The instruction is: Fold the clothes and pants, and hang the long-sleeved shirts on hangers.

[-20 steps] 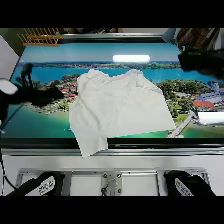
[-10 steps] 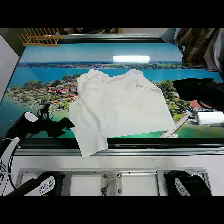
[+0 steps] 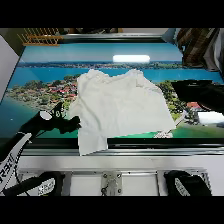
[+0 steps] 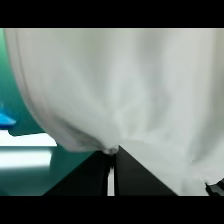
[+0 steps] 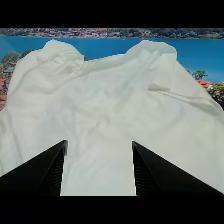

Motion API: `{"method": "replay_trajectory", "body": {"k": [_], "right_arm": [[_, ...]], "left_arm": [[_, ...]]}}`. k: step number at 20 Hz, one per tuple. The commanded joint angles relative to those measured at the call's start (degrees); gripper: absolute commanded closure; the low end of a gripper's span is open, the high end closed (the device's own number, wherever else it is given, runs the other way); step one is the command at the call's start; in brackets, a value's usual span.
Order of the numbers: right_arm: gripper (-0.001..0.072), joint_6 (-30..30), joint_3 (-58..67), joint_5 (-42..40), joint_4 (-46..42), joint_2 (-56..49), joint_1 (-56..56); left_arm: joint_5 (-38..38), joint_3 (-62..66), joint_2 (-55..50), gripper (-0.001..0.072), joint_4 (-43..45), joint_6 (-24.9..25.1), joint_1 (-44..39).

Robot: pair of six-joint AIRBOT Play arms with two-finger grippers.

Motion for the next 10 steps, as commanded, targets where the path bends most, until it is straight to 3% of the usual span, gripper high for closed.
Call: {"method": "replay_trajectory", "body": {"k": [1, 4, 6, 10], "right_arm": [[0.0272, 3.3, -0.8, 4.0, -5.3, 0.1, -3.6], [0.0273, 11.8, -9.5, 11.8, -13.7, 0.0, -14.9], [0.0269, 15.7, -20.0, 10.6, -14.2, -0.3, -25.0], [0.0260, 12.5, -36.3, 3.7, -4.6, -6.0, -38.5]], "left_arm": [[0.7, 3.0, 2.4, 0.0700, -0.7, 1.1, -0.3], [-0.2, 1.9, 8.0, 0.0700, 2.8, 1.1, 1.4], [-0.7, -0.1, 11.5, 0.0700, 5.4, 1.2, 1.6], [-0.3, -2.5, 15.8, 0.0700, 6.5, 1.2, 1.6]]}}
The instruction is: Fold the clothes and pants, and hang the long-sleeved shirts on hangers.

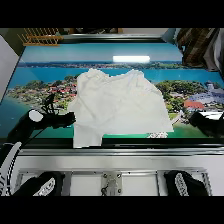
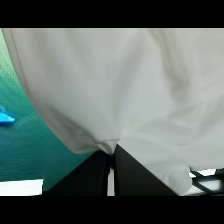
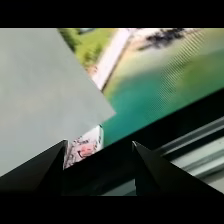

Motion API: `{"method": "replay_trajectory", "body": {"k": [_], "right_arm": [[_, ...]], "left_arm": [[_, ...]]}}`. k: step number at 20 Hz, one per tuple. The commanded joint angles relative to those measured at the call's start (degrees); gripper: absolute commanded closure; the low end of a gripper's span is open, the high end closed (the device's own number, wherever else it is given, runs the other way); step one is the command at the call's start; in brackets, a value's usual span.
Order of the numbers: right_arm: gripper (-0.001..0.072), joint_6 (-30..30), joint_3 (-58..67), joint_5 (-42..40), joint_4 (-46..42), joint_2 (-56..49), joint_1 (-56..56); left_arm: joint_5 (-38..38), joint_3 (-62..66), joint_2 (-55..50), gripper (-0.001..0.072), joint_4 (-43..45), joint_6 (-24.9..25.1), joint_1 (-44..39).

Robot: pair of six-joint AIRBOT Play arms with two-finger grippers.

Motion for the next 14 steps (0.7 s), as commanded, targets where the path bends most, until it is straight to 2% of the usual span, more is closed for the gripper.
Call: {"method": "replay_trajectory", "body": {"k": [1, 2, 6, 9, 13, 14], "right_arm": [[0.0176, -2.0, -12.7, -7.1, 8.9, -5.2, -9.2], [0.0106, -2.9, -14.3, -10.5, 12.2, -7.2, -9.1], [0.0106, -10.3, -15.4, -18.7, 25.0, -16.5, -5.1], [0.0106, -10.7, -15.3, -24.0, 27.8, -21.0, 1.0], [0.0111, -10.7, -15.2, -31.3, 28.6, -22.1, 9.4], [0.0153, -10.7, -15.2, -32.5, 28.5, -22.2, 10.9]], "left_arm": [[0.2, -1.7, 3.9, 0.0699, 1.6, 0.1, 0.1], [0.2, -1.9, 4.4, 0.0700, 1.6, 0.1, 0.1], [0.1, -1.8, 5.1, 0.0699, 1.6, 0.1, 0.1], [0.1, -1.8, 5.1, 0.0699, 1.6, 0.1, 0.1], [0.1, -1.8, 5.1, 0.0699, 1.5, 0.1, 0.1], [0.1, -1.8, 5.1, 0.0699, 1.6, 0.1, 0.1]]}}
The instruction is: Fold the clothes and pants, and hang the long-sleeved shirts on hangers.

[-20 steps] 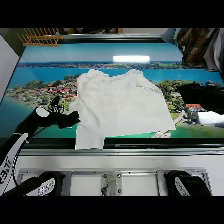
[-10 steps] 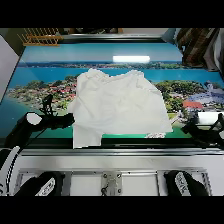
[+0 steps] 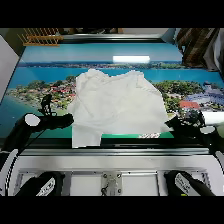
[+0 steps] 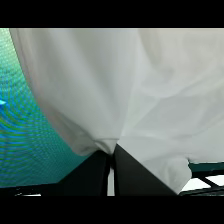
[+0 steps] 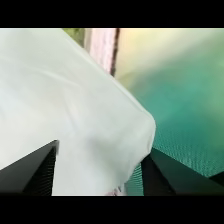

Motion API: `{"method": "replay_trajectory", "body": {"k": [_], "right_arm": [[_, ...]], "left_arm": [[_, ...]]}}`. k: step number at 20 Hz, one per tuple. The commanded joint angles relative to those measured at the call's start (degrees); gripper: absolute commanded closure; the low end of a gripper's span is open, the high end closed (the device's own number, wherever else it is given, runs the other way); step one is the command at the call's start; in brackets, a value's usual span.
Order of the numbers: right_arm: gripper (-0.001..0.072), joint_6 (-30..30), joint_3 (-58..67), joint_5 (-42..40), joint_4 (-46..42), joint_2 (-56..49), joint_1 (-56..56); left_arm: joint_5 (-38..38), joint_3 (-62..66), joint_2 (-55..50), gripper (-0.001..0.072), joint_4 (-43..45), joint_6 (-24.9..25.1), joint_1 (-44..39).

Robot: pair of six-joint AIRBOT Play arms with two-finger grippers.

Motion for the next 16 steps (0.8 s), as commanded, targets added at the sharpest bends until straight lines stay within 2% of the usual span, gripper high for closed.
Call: {"method": "replay_trajectory", "body": {"k": [1, 3, 5, 7, 9, 12, 16], "right_arm": [[0.0271, -0.6, -0.2, -6.3, 1.1, -1.3, 6.1], [0.0381, -0.9, -0.2, -6.6, 1.0, -1.3, 7.5], [0.0681, -4.7, 0.3, -5.3, 1.0, -1.3, 7.4], [0.0704, -8.4, 2.8, -2.2, 0.4, -0.6, 7.3], [0.0704, -8.9, 10.2, 3.3, -5.5, 1.8, 7.3], [0.0705, -8.9, 27.4, 12.6, -12.6, 7.4, 7.3], [0.0704, -8.9, 49.2, 17.3, -12.9, 16.0, 7.3]], "left_arm": [[0.0, 0.0, 0.0, 0.0699, 0.1, -0.1, 0.1], [0.0, 0.0, 0.0, 0.0700, 0.0, -0.1, 0.1], [0.0, 0.0, 0.1, 0.0700, 0.1, -0.1, 0.1], [-0.7, 1.5, 0.1, 0.0699, 0.3, -0.1, 0.1], [-2.3, 6.9, 2.1, 0.0700, 1.7, -0.1, 0.5], [-5.0, 21.5, 8.7, 0.0701, 2.1, -0.2, 2.1], [-7.5, 42.2, 18.5, 0.0700, 1.6, -0.8, 2.3]]}}
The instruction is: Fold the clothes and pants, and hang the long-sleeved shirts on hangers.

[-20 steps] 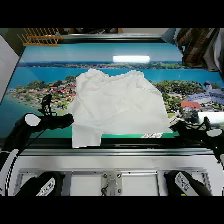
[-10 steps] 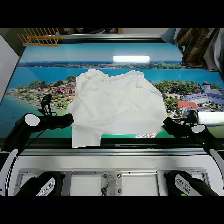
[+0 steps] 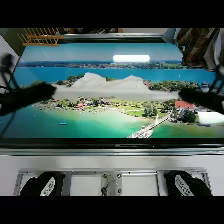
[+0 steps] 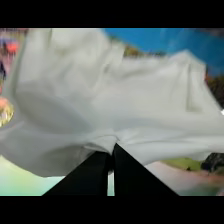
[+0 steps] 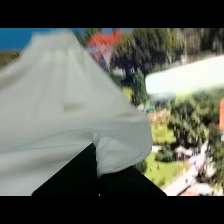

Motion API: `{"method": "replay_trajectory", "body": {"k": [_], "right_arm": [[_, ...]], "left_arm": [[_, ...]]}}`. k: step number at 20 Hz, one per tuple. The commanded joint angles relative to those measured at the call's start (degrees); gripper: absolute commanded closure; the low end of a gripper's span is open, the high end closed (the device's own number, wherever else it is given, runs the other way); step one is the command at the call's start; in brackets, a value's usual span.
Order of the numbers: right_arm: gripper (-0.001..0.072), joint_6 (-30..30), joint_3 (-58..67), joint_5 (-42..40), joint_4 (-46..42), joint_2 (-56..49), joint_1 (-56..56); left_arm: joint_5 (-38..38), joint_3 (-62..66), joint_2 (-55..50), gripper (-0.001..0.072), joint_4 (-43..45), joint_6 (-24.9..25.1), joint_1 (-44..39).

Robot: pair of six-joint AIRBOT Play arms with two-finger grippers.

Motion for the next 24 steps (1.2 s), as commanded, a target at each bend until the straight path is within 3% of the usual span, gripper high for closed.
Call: {"method": "replay_trajectory", "body": {"k": [1, 8, 14, 20, 24], "right_arm": [[0.0704, -0.3, 17.8, 4.9, -2.2, 7.6, 0.0], [0.0705, 3.0, 26.8, 2.5, -2.8, 21.6, 0.0], [0.0705, 6.8, 26.8, 5.2, -2.9, 21.4, 0.0], [0.0705, 8.4, 26.8, 19.3, -3.8, 1.3, 0.7], [0.0705, 8.4, 26.8, 18.0, -13.0, -18.9, 6.9]], "left_arm": [[-1.6, 16.9, 8.5, 0.0700, -0.6, -0.4, -0.1], [-0.7, 28.2, 19.4, 0.0700, -0.5, -1.1, -0.8], [-4.6, 28.8, 12.5, 0.0700, -0.5, -2.8, -0.8], [-5.1, 14.7, -6.1, 0.0700, -0.6, -3.8, -0.8], [0.7, 9.4, -23.3, 0.0700, -0.6, 0.3, -2.0]]}}
